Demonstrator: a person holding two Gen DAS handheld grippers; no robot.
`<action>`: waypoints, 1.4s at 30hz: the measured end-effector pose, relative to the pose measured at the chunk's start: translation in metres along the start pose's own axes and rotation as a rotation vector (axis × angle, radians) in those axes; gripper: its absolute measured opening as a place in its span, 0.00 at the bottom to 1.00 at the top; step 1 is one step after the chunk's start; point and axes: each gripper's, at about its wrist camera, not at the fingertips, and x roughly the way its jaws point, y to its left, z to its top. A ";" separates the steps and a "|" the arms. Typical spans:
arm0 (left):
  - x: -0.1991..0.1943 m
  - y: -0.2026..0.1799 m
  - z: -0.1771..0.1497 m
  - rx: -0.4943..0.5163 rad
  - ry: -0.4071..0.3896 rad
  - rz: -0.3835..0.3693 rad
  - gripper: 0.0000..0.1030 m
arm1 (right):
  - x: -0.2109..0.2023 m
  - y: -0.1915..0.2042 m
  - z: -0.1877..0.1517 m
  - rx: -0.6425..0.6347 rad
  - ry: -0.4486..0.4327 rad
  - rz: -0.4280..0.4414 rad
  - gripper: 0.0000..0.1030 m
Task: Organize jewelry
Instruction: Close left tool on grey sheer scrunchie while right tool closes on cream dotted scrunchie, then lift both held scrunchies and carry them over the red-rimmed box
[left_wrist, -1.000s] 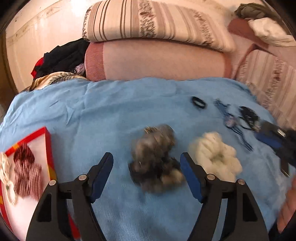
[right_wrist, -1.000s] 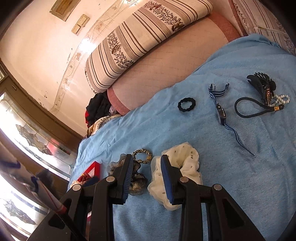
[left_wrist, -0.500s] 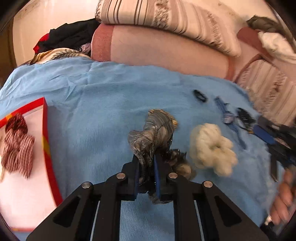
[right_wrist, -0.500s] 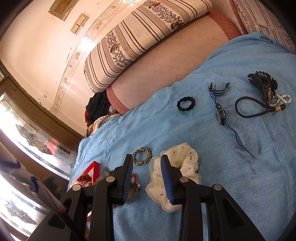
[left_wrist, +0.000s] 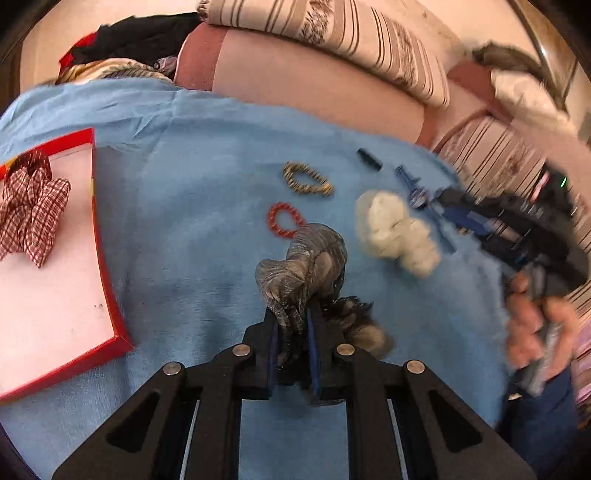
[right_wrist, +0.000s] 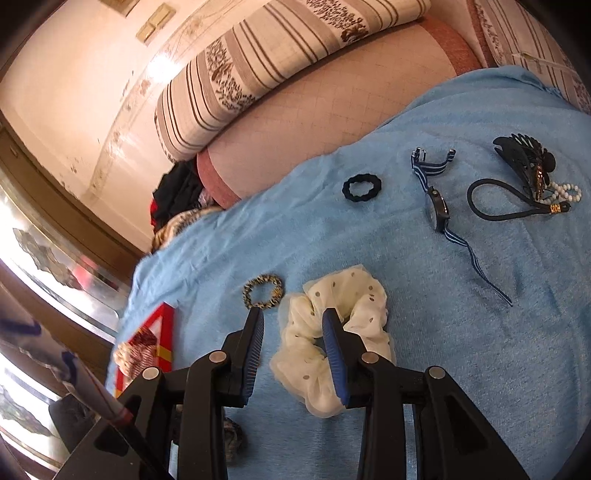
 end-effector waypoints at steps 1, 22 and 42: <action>0.002 0.000 -0.001 0.006 -0.006 0.016 0.13 | 0.002 0.001 0.000 -0.008 -0.001 -0.013 0.35; 0.032 0.005 0.003 0.042 0.001 0.107 0.41 | 0.066 -0.012 -0.020 -0.052 0.176 -0.238 0.31; -0.001 -0.004 0.013 0.108 -0.174 0.185 0.17 | 0.013 0.045 -0.022 -0.227 -0.101 -0.195 0.10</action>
